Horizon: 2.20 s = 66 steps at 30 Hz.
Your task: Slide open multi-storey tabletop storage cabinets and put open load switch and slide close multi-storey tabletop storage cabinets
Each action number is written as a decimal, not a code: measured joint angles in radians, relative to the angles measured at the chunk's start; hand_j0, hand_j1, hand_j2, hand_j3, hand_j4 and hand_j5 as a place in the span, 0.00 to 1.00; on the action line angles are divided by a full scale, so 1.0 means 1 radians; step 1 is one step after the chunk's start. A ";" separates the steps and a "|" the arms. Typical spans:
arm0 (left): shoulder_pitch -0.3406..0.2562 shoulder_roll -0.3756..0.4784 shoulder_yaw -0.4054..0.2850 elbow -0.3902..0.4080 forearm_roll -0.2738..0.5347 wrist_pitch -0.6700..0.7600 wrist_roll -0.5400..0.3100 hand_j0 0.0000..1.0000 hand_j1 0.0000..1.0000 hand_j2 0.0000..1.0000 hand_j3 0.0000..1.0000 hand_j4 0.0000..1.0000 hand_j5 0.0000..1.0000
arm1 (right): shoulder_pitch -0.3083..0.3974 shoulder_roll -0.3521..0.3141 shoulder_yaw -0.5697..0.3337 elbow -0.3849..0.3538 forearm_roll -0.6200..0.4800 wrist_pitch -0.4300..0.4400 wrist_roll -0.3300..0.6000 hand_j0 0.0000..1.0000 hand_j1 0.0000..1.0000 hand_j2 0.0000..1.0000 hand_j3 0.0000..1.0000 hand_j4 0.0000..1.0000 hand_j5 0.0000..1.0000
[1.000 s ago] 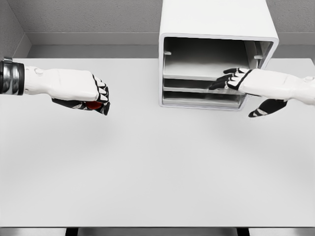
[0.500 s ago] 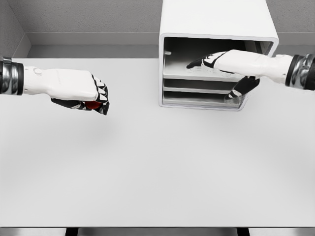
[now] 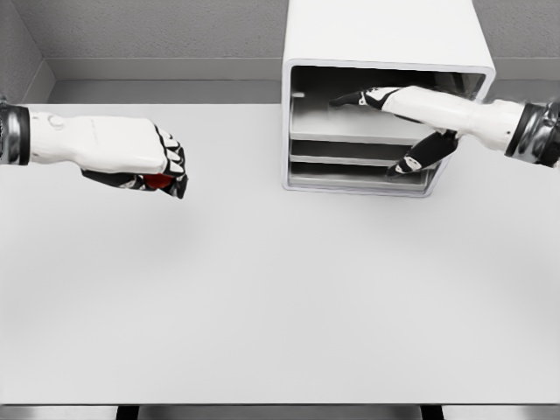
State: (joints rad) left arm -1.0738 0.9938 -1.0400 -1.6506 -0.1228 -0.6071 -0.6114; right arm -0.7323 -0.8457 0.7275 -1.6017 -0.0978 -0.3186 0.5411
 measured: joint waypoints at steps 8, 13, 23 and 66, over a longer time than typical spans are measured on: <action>0.000 -0.015 -0.014 0.008 -0.001 -0.006 0.001 0.54 0.54 0.54 0.54 0.54 0.54 | 0.037 -0.014 -0.071 -0.079 0.146 0.040 0.065 1.00 1.00 1.00 1.00 1.00 1.00; 0.000 -0.013 -0.015 0.009 -0.001 -0.006 0.000 0.54 0.54 0.54 0.54 0.54 0.54 | 0.082 -0.062 -0.080 -0.133 0.154 0.004 0.069 1.00 1.00 1.00 1.00 1.00 1.00; 0.000 -0.009 -0.015 0.009 -0.001 -0.007 0.000 0.54 0.54 0.54 0.54 0.54 0.54 | 0.076 -0.108 -0.124 -0.152 0.144 -0.063 0.070 1.00 1.00 1.00 1.00 1.00 1.00; 0.000 -0.008 -0.015 0.009 0.000 -0.006 0.000 0.54 0.54 0.54 0.54 0.54 0.54 | 0.036 -0.103 -0.129 -0.070 0.163 -0.019 0.070 1.00 1.00 1.00 1.00 1.00 1.00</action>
State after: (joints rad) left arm -1.0738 0.9857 -1.0550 -1.6414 -0.1231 -0.6135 -0.6109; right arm -0.6963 -0.9484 0.5988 -1.6721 0.0656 -0.3375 0.6109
